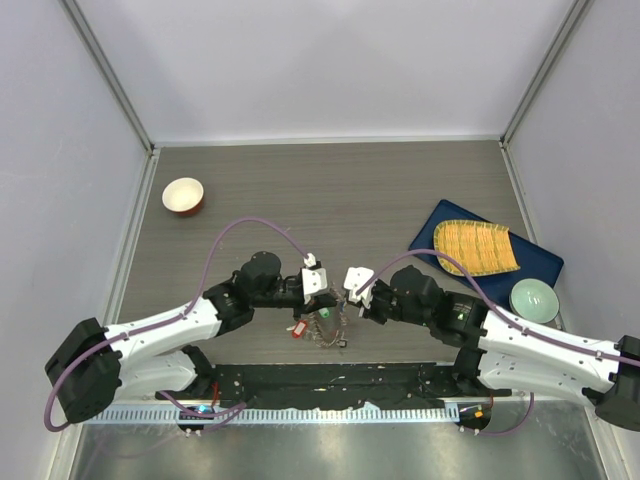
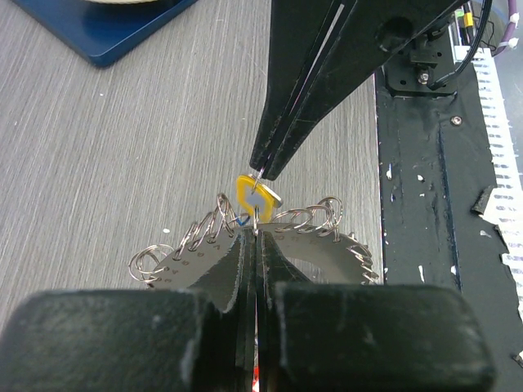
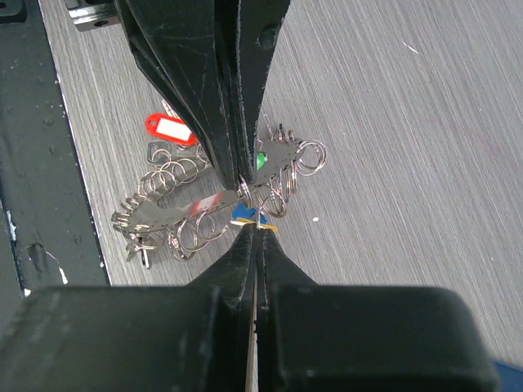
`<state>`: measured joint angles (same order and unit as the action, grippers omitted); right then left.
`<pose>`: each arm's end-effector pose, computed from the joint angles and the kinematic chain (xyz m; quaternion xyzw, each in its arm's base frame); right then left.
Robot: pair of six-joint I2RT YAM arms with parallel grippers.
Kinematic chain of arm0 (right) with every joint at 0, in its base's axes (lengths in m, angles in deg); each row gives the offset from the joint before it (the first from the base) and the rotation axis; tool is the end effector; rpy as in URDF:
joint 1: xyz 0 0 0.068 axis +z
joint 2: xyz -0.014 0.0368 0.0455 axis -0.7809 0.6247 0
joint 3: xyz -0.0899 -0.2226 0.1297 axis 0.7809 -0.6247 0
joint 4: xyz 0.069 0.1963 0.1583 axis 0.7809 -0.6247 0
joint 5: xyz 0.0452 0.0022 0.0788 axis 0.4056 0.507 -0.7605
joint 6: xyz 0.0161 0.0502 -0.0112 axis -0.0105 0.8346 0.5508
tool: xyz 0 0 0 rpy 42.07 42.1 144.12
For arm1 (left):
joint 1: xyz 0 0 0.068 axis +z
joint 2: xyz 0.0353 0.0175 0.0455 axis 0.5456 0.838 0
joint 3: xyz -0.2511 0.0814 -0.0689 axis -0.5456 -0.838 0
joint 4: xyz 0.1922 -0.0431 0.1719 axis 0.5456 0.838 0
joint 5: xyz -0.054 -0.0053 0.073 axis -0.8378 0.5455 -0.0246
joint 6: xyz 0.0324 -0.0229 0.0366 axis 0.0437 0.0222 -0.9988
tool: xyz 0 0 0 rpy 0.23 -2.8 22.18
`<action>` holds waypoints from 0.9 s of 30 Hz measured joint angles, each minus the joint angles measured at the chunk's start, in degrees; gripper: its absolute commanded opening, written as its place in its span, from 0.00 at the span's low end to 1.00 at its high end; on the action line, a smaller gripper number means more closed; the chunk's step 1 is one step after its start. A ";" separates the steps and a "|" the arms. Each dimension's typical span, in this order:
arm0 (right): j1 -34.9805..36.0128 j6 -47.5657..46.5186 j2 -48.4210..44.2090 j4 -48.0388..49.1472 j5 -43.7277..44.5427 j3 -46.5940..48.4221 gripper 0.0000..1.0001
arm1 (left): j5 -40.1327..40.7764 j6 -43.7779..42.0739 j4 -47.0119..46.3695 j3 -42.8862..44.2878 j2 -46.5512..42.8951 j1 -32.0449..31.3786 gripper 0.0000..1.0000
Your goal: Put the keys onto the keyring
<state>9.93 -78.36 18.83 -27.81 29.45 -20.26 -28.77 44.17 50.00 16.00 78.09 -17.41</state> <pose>0.0922 0.1712 0.2608 -0.5480 0.6495 0.2138 0.4817 0.1360 -0.1939 0.2291 0.5367 0.6025 -0.3930 0.4410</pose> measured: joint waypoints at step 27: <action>0.00 -0.02 1.40 0.17 -1.33 0.00 0.01 | -0.98 -0.04 -0.46 0.00 0.33 0.00 0.00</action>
<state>9.93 -78.38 20.23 -27.64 28.12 -20.26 -29.75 44.13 49.54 16.00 78.42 -17.41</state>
